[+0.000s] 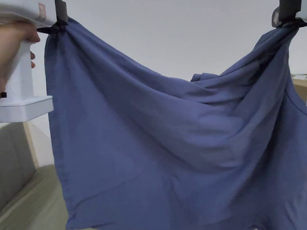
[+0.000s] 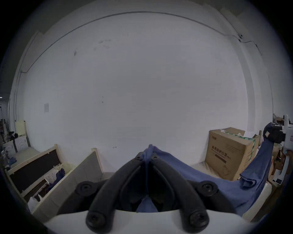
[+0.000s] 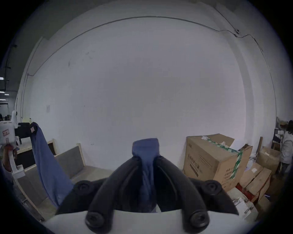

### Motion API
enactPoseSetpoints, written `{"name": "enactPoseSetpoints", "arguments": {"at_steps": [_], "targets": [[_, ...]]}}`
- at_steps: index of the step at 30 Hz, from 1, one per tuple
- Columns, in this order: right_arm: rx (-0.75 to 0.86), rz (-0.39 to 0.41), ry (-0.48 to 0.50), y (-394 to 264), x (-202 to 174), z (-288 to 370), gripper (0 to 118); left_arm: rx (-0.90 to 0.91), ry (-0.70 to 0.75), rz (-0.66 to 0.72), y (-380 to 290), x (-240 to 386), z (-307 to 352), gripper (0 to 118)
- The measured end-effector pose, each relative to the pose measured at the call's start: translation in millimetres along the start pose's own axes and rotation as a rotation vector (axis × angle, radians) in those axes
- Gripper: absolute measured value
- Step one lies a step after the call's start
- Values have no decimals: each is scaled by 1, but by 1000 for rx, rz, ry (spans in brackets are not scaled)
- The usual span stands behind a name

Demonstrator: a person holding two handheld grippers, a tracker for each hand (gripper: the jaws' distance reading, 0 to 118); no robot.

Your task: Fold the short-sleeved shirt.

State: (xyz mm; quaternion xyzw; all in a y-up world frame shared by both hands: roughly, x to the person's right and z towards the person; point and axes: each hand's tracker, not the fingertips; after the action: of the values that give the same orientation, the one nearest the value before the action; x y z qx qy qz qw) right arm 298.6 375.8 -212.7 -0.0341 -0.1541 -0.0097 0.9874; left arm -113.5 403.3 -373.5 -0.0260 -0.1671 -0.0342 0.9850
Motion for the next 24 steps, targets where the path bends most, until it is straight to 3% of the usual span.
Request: {"name": "enactPoseSetpoints", "arguments": {"at_steps": [13, 17, 24], "targets": [[-81, 45, -51, -51, -8, -175, 8, -149, 63, 47, -85, -9, -210, 1], [-150, 95, -54, -95, -8, -223, 8, -169, 85, -7, -127, -4, -235, 1], [-313, 47, -12, -219, 0, -256, 8, -255, 42, -9, -233, -7, -238, 1]]}}
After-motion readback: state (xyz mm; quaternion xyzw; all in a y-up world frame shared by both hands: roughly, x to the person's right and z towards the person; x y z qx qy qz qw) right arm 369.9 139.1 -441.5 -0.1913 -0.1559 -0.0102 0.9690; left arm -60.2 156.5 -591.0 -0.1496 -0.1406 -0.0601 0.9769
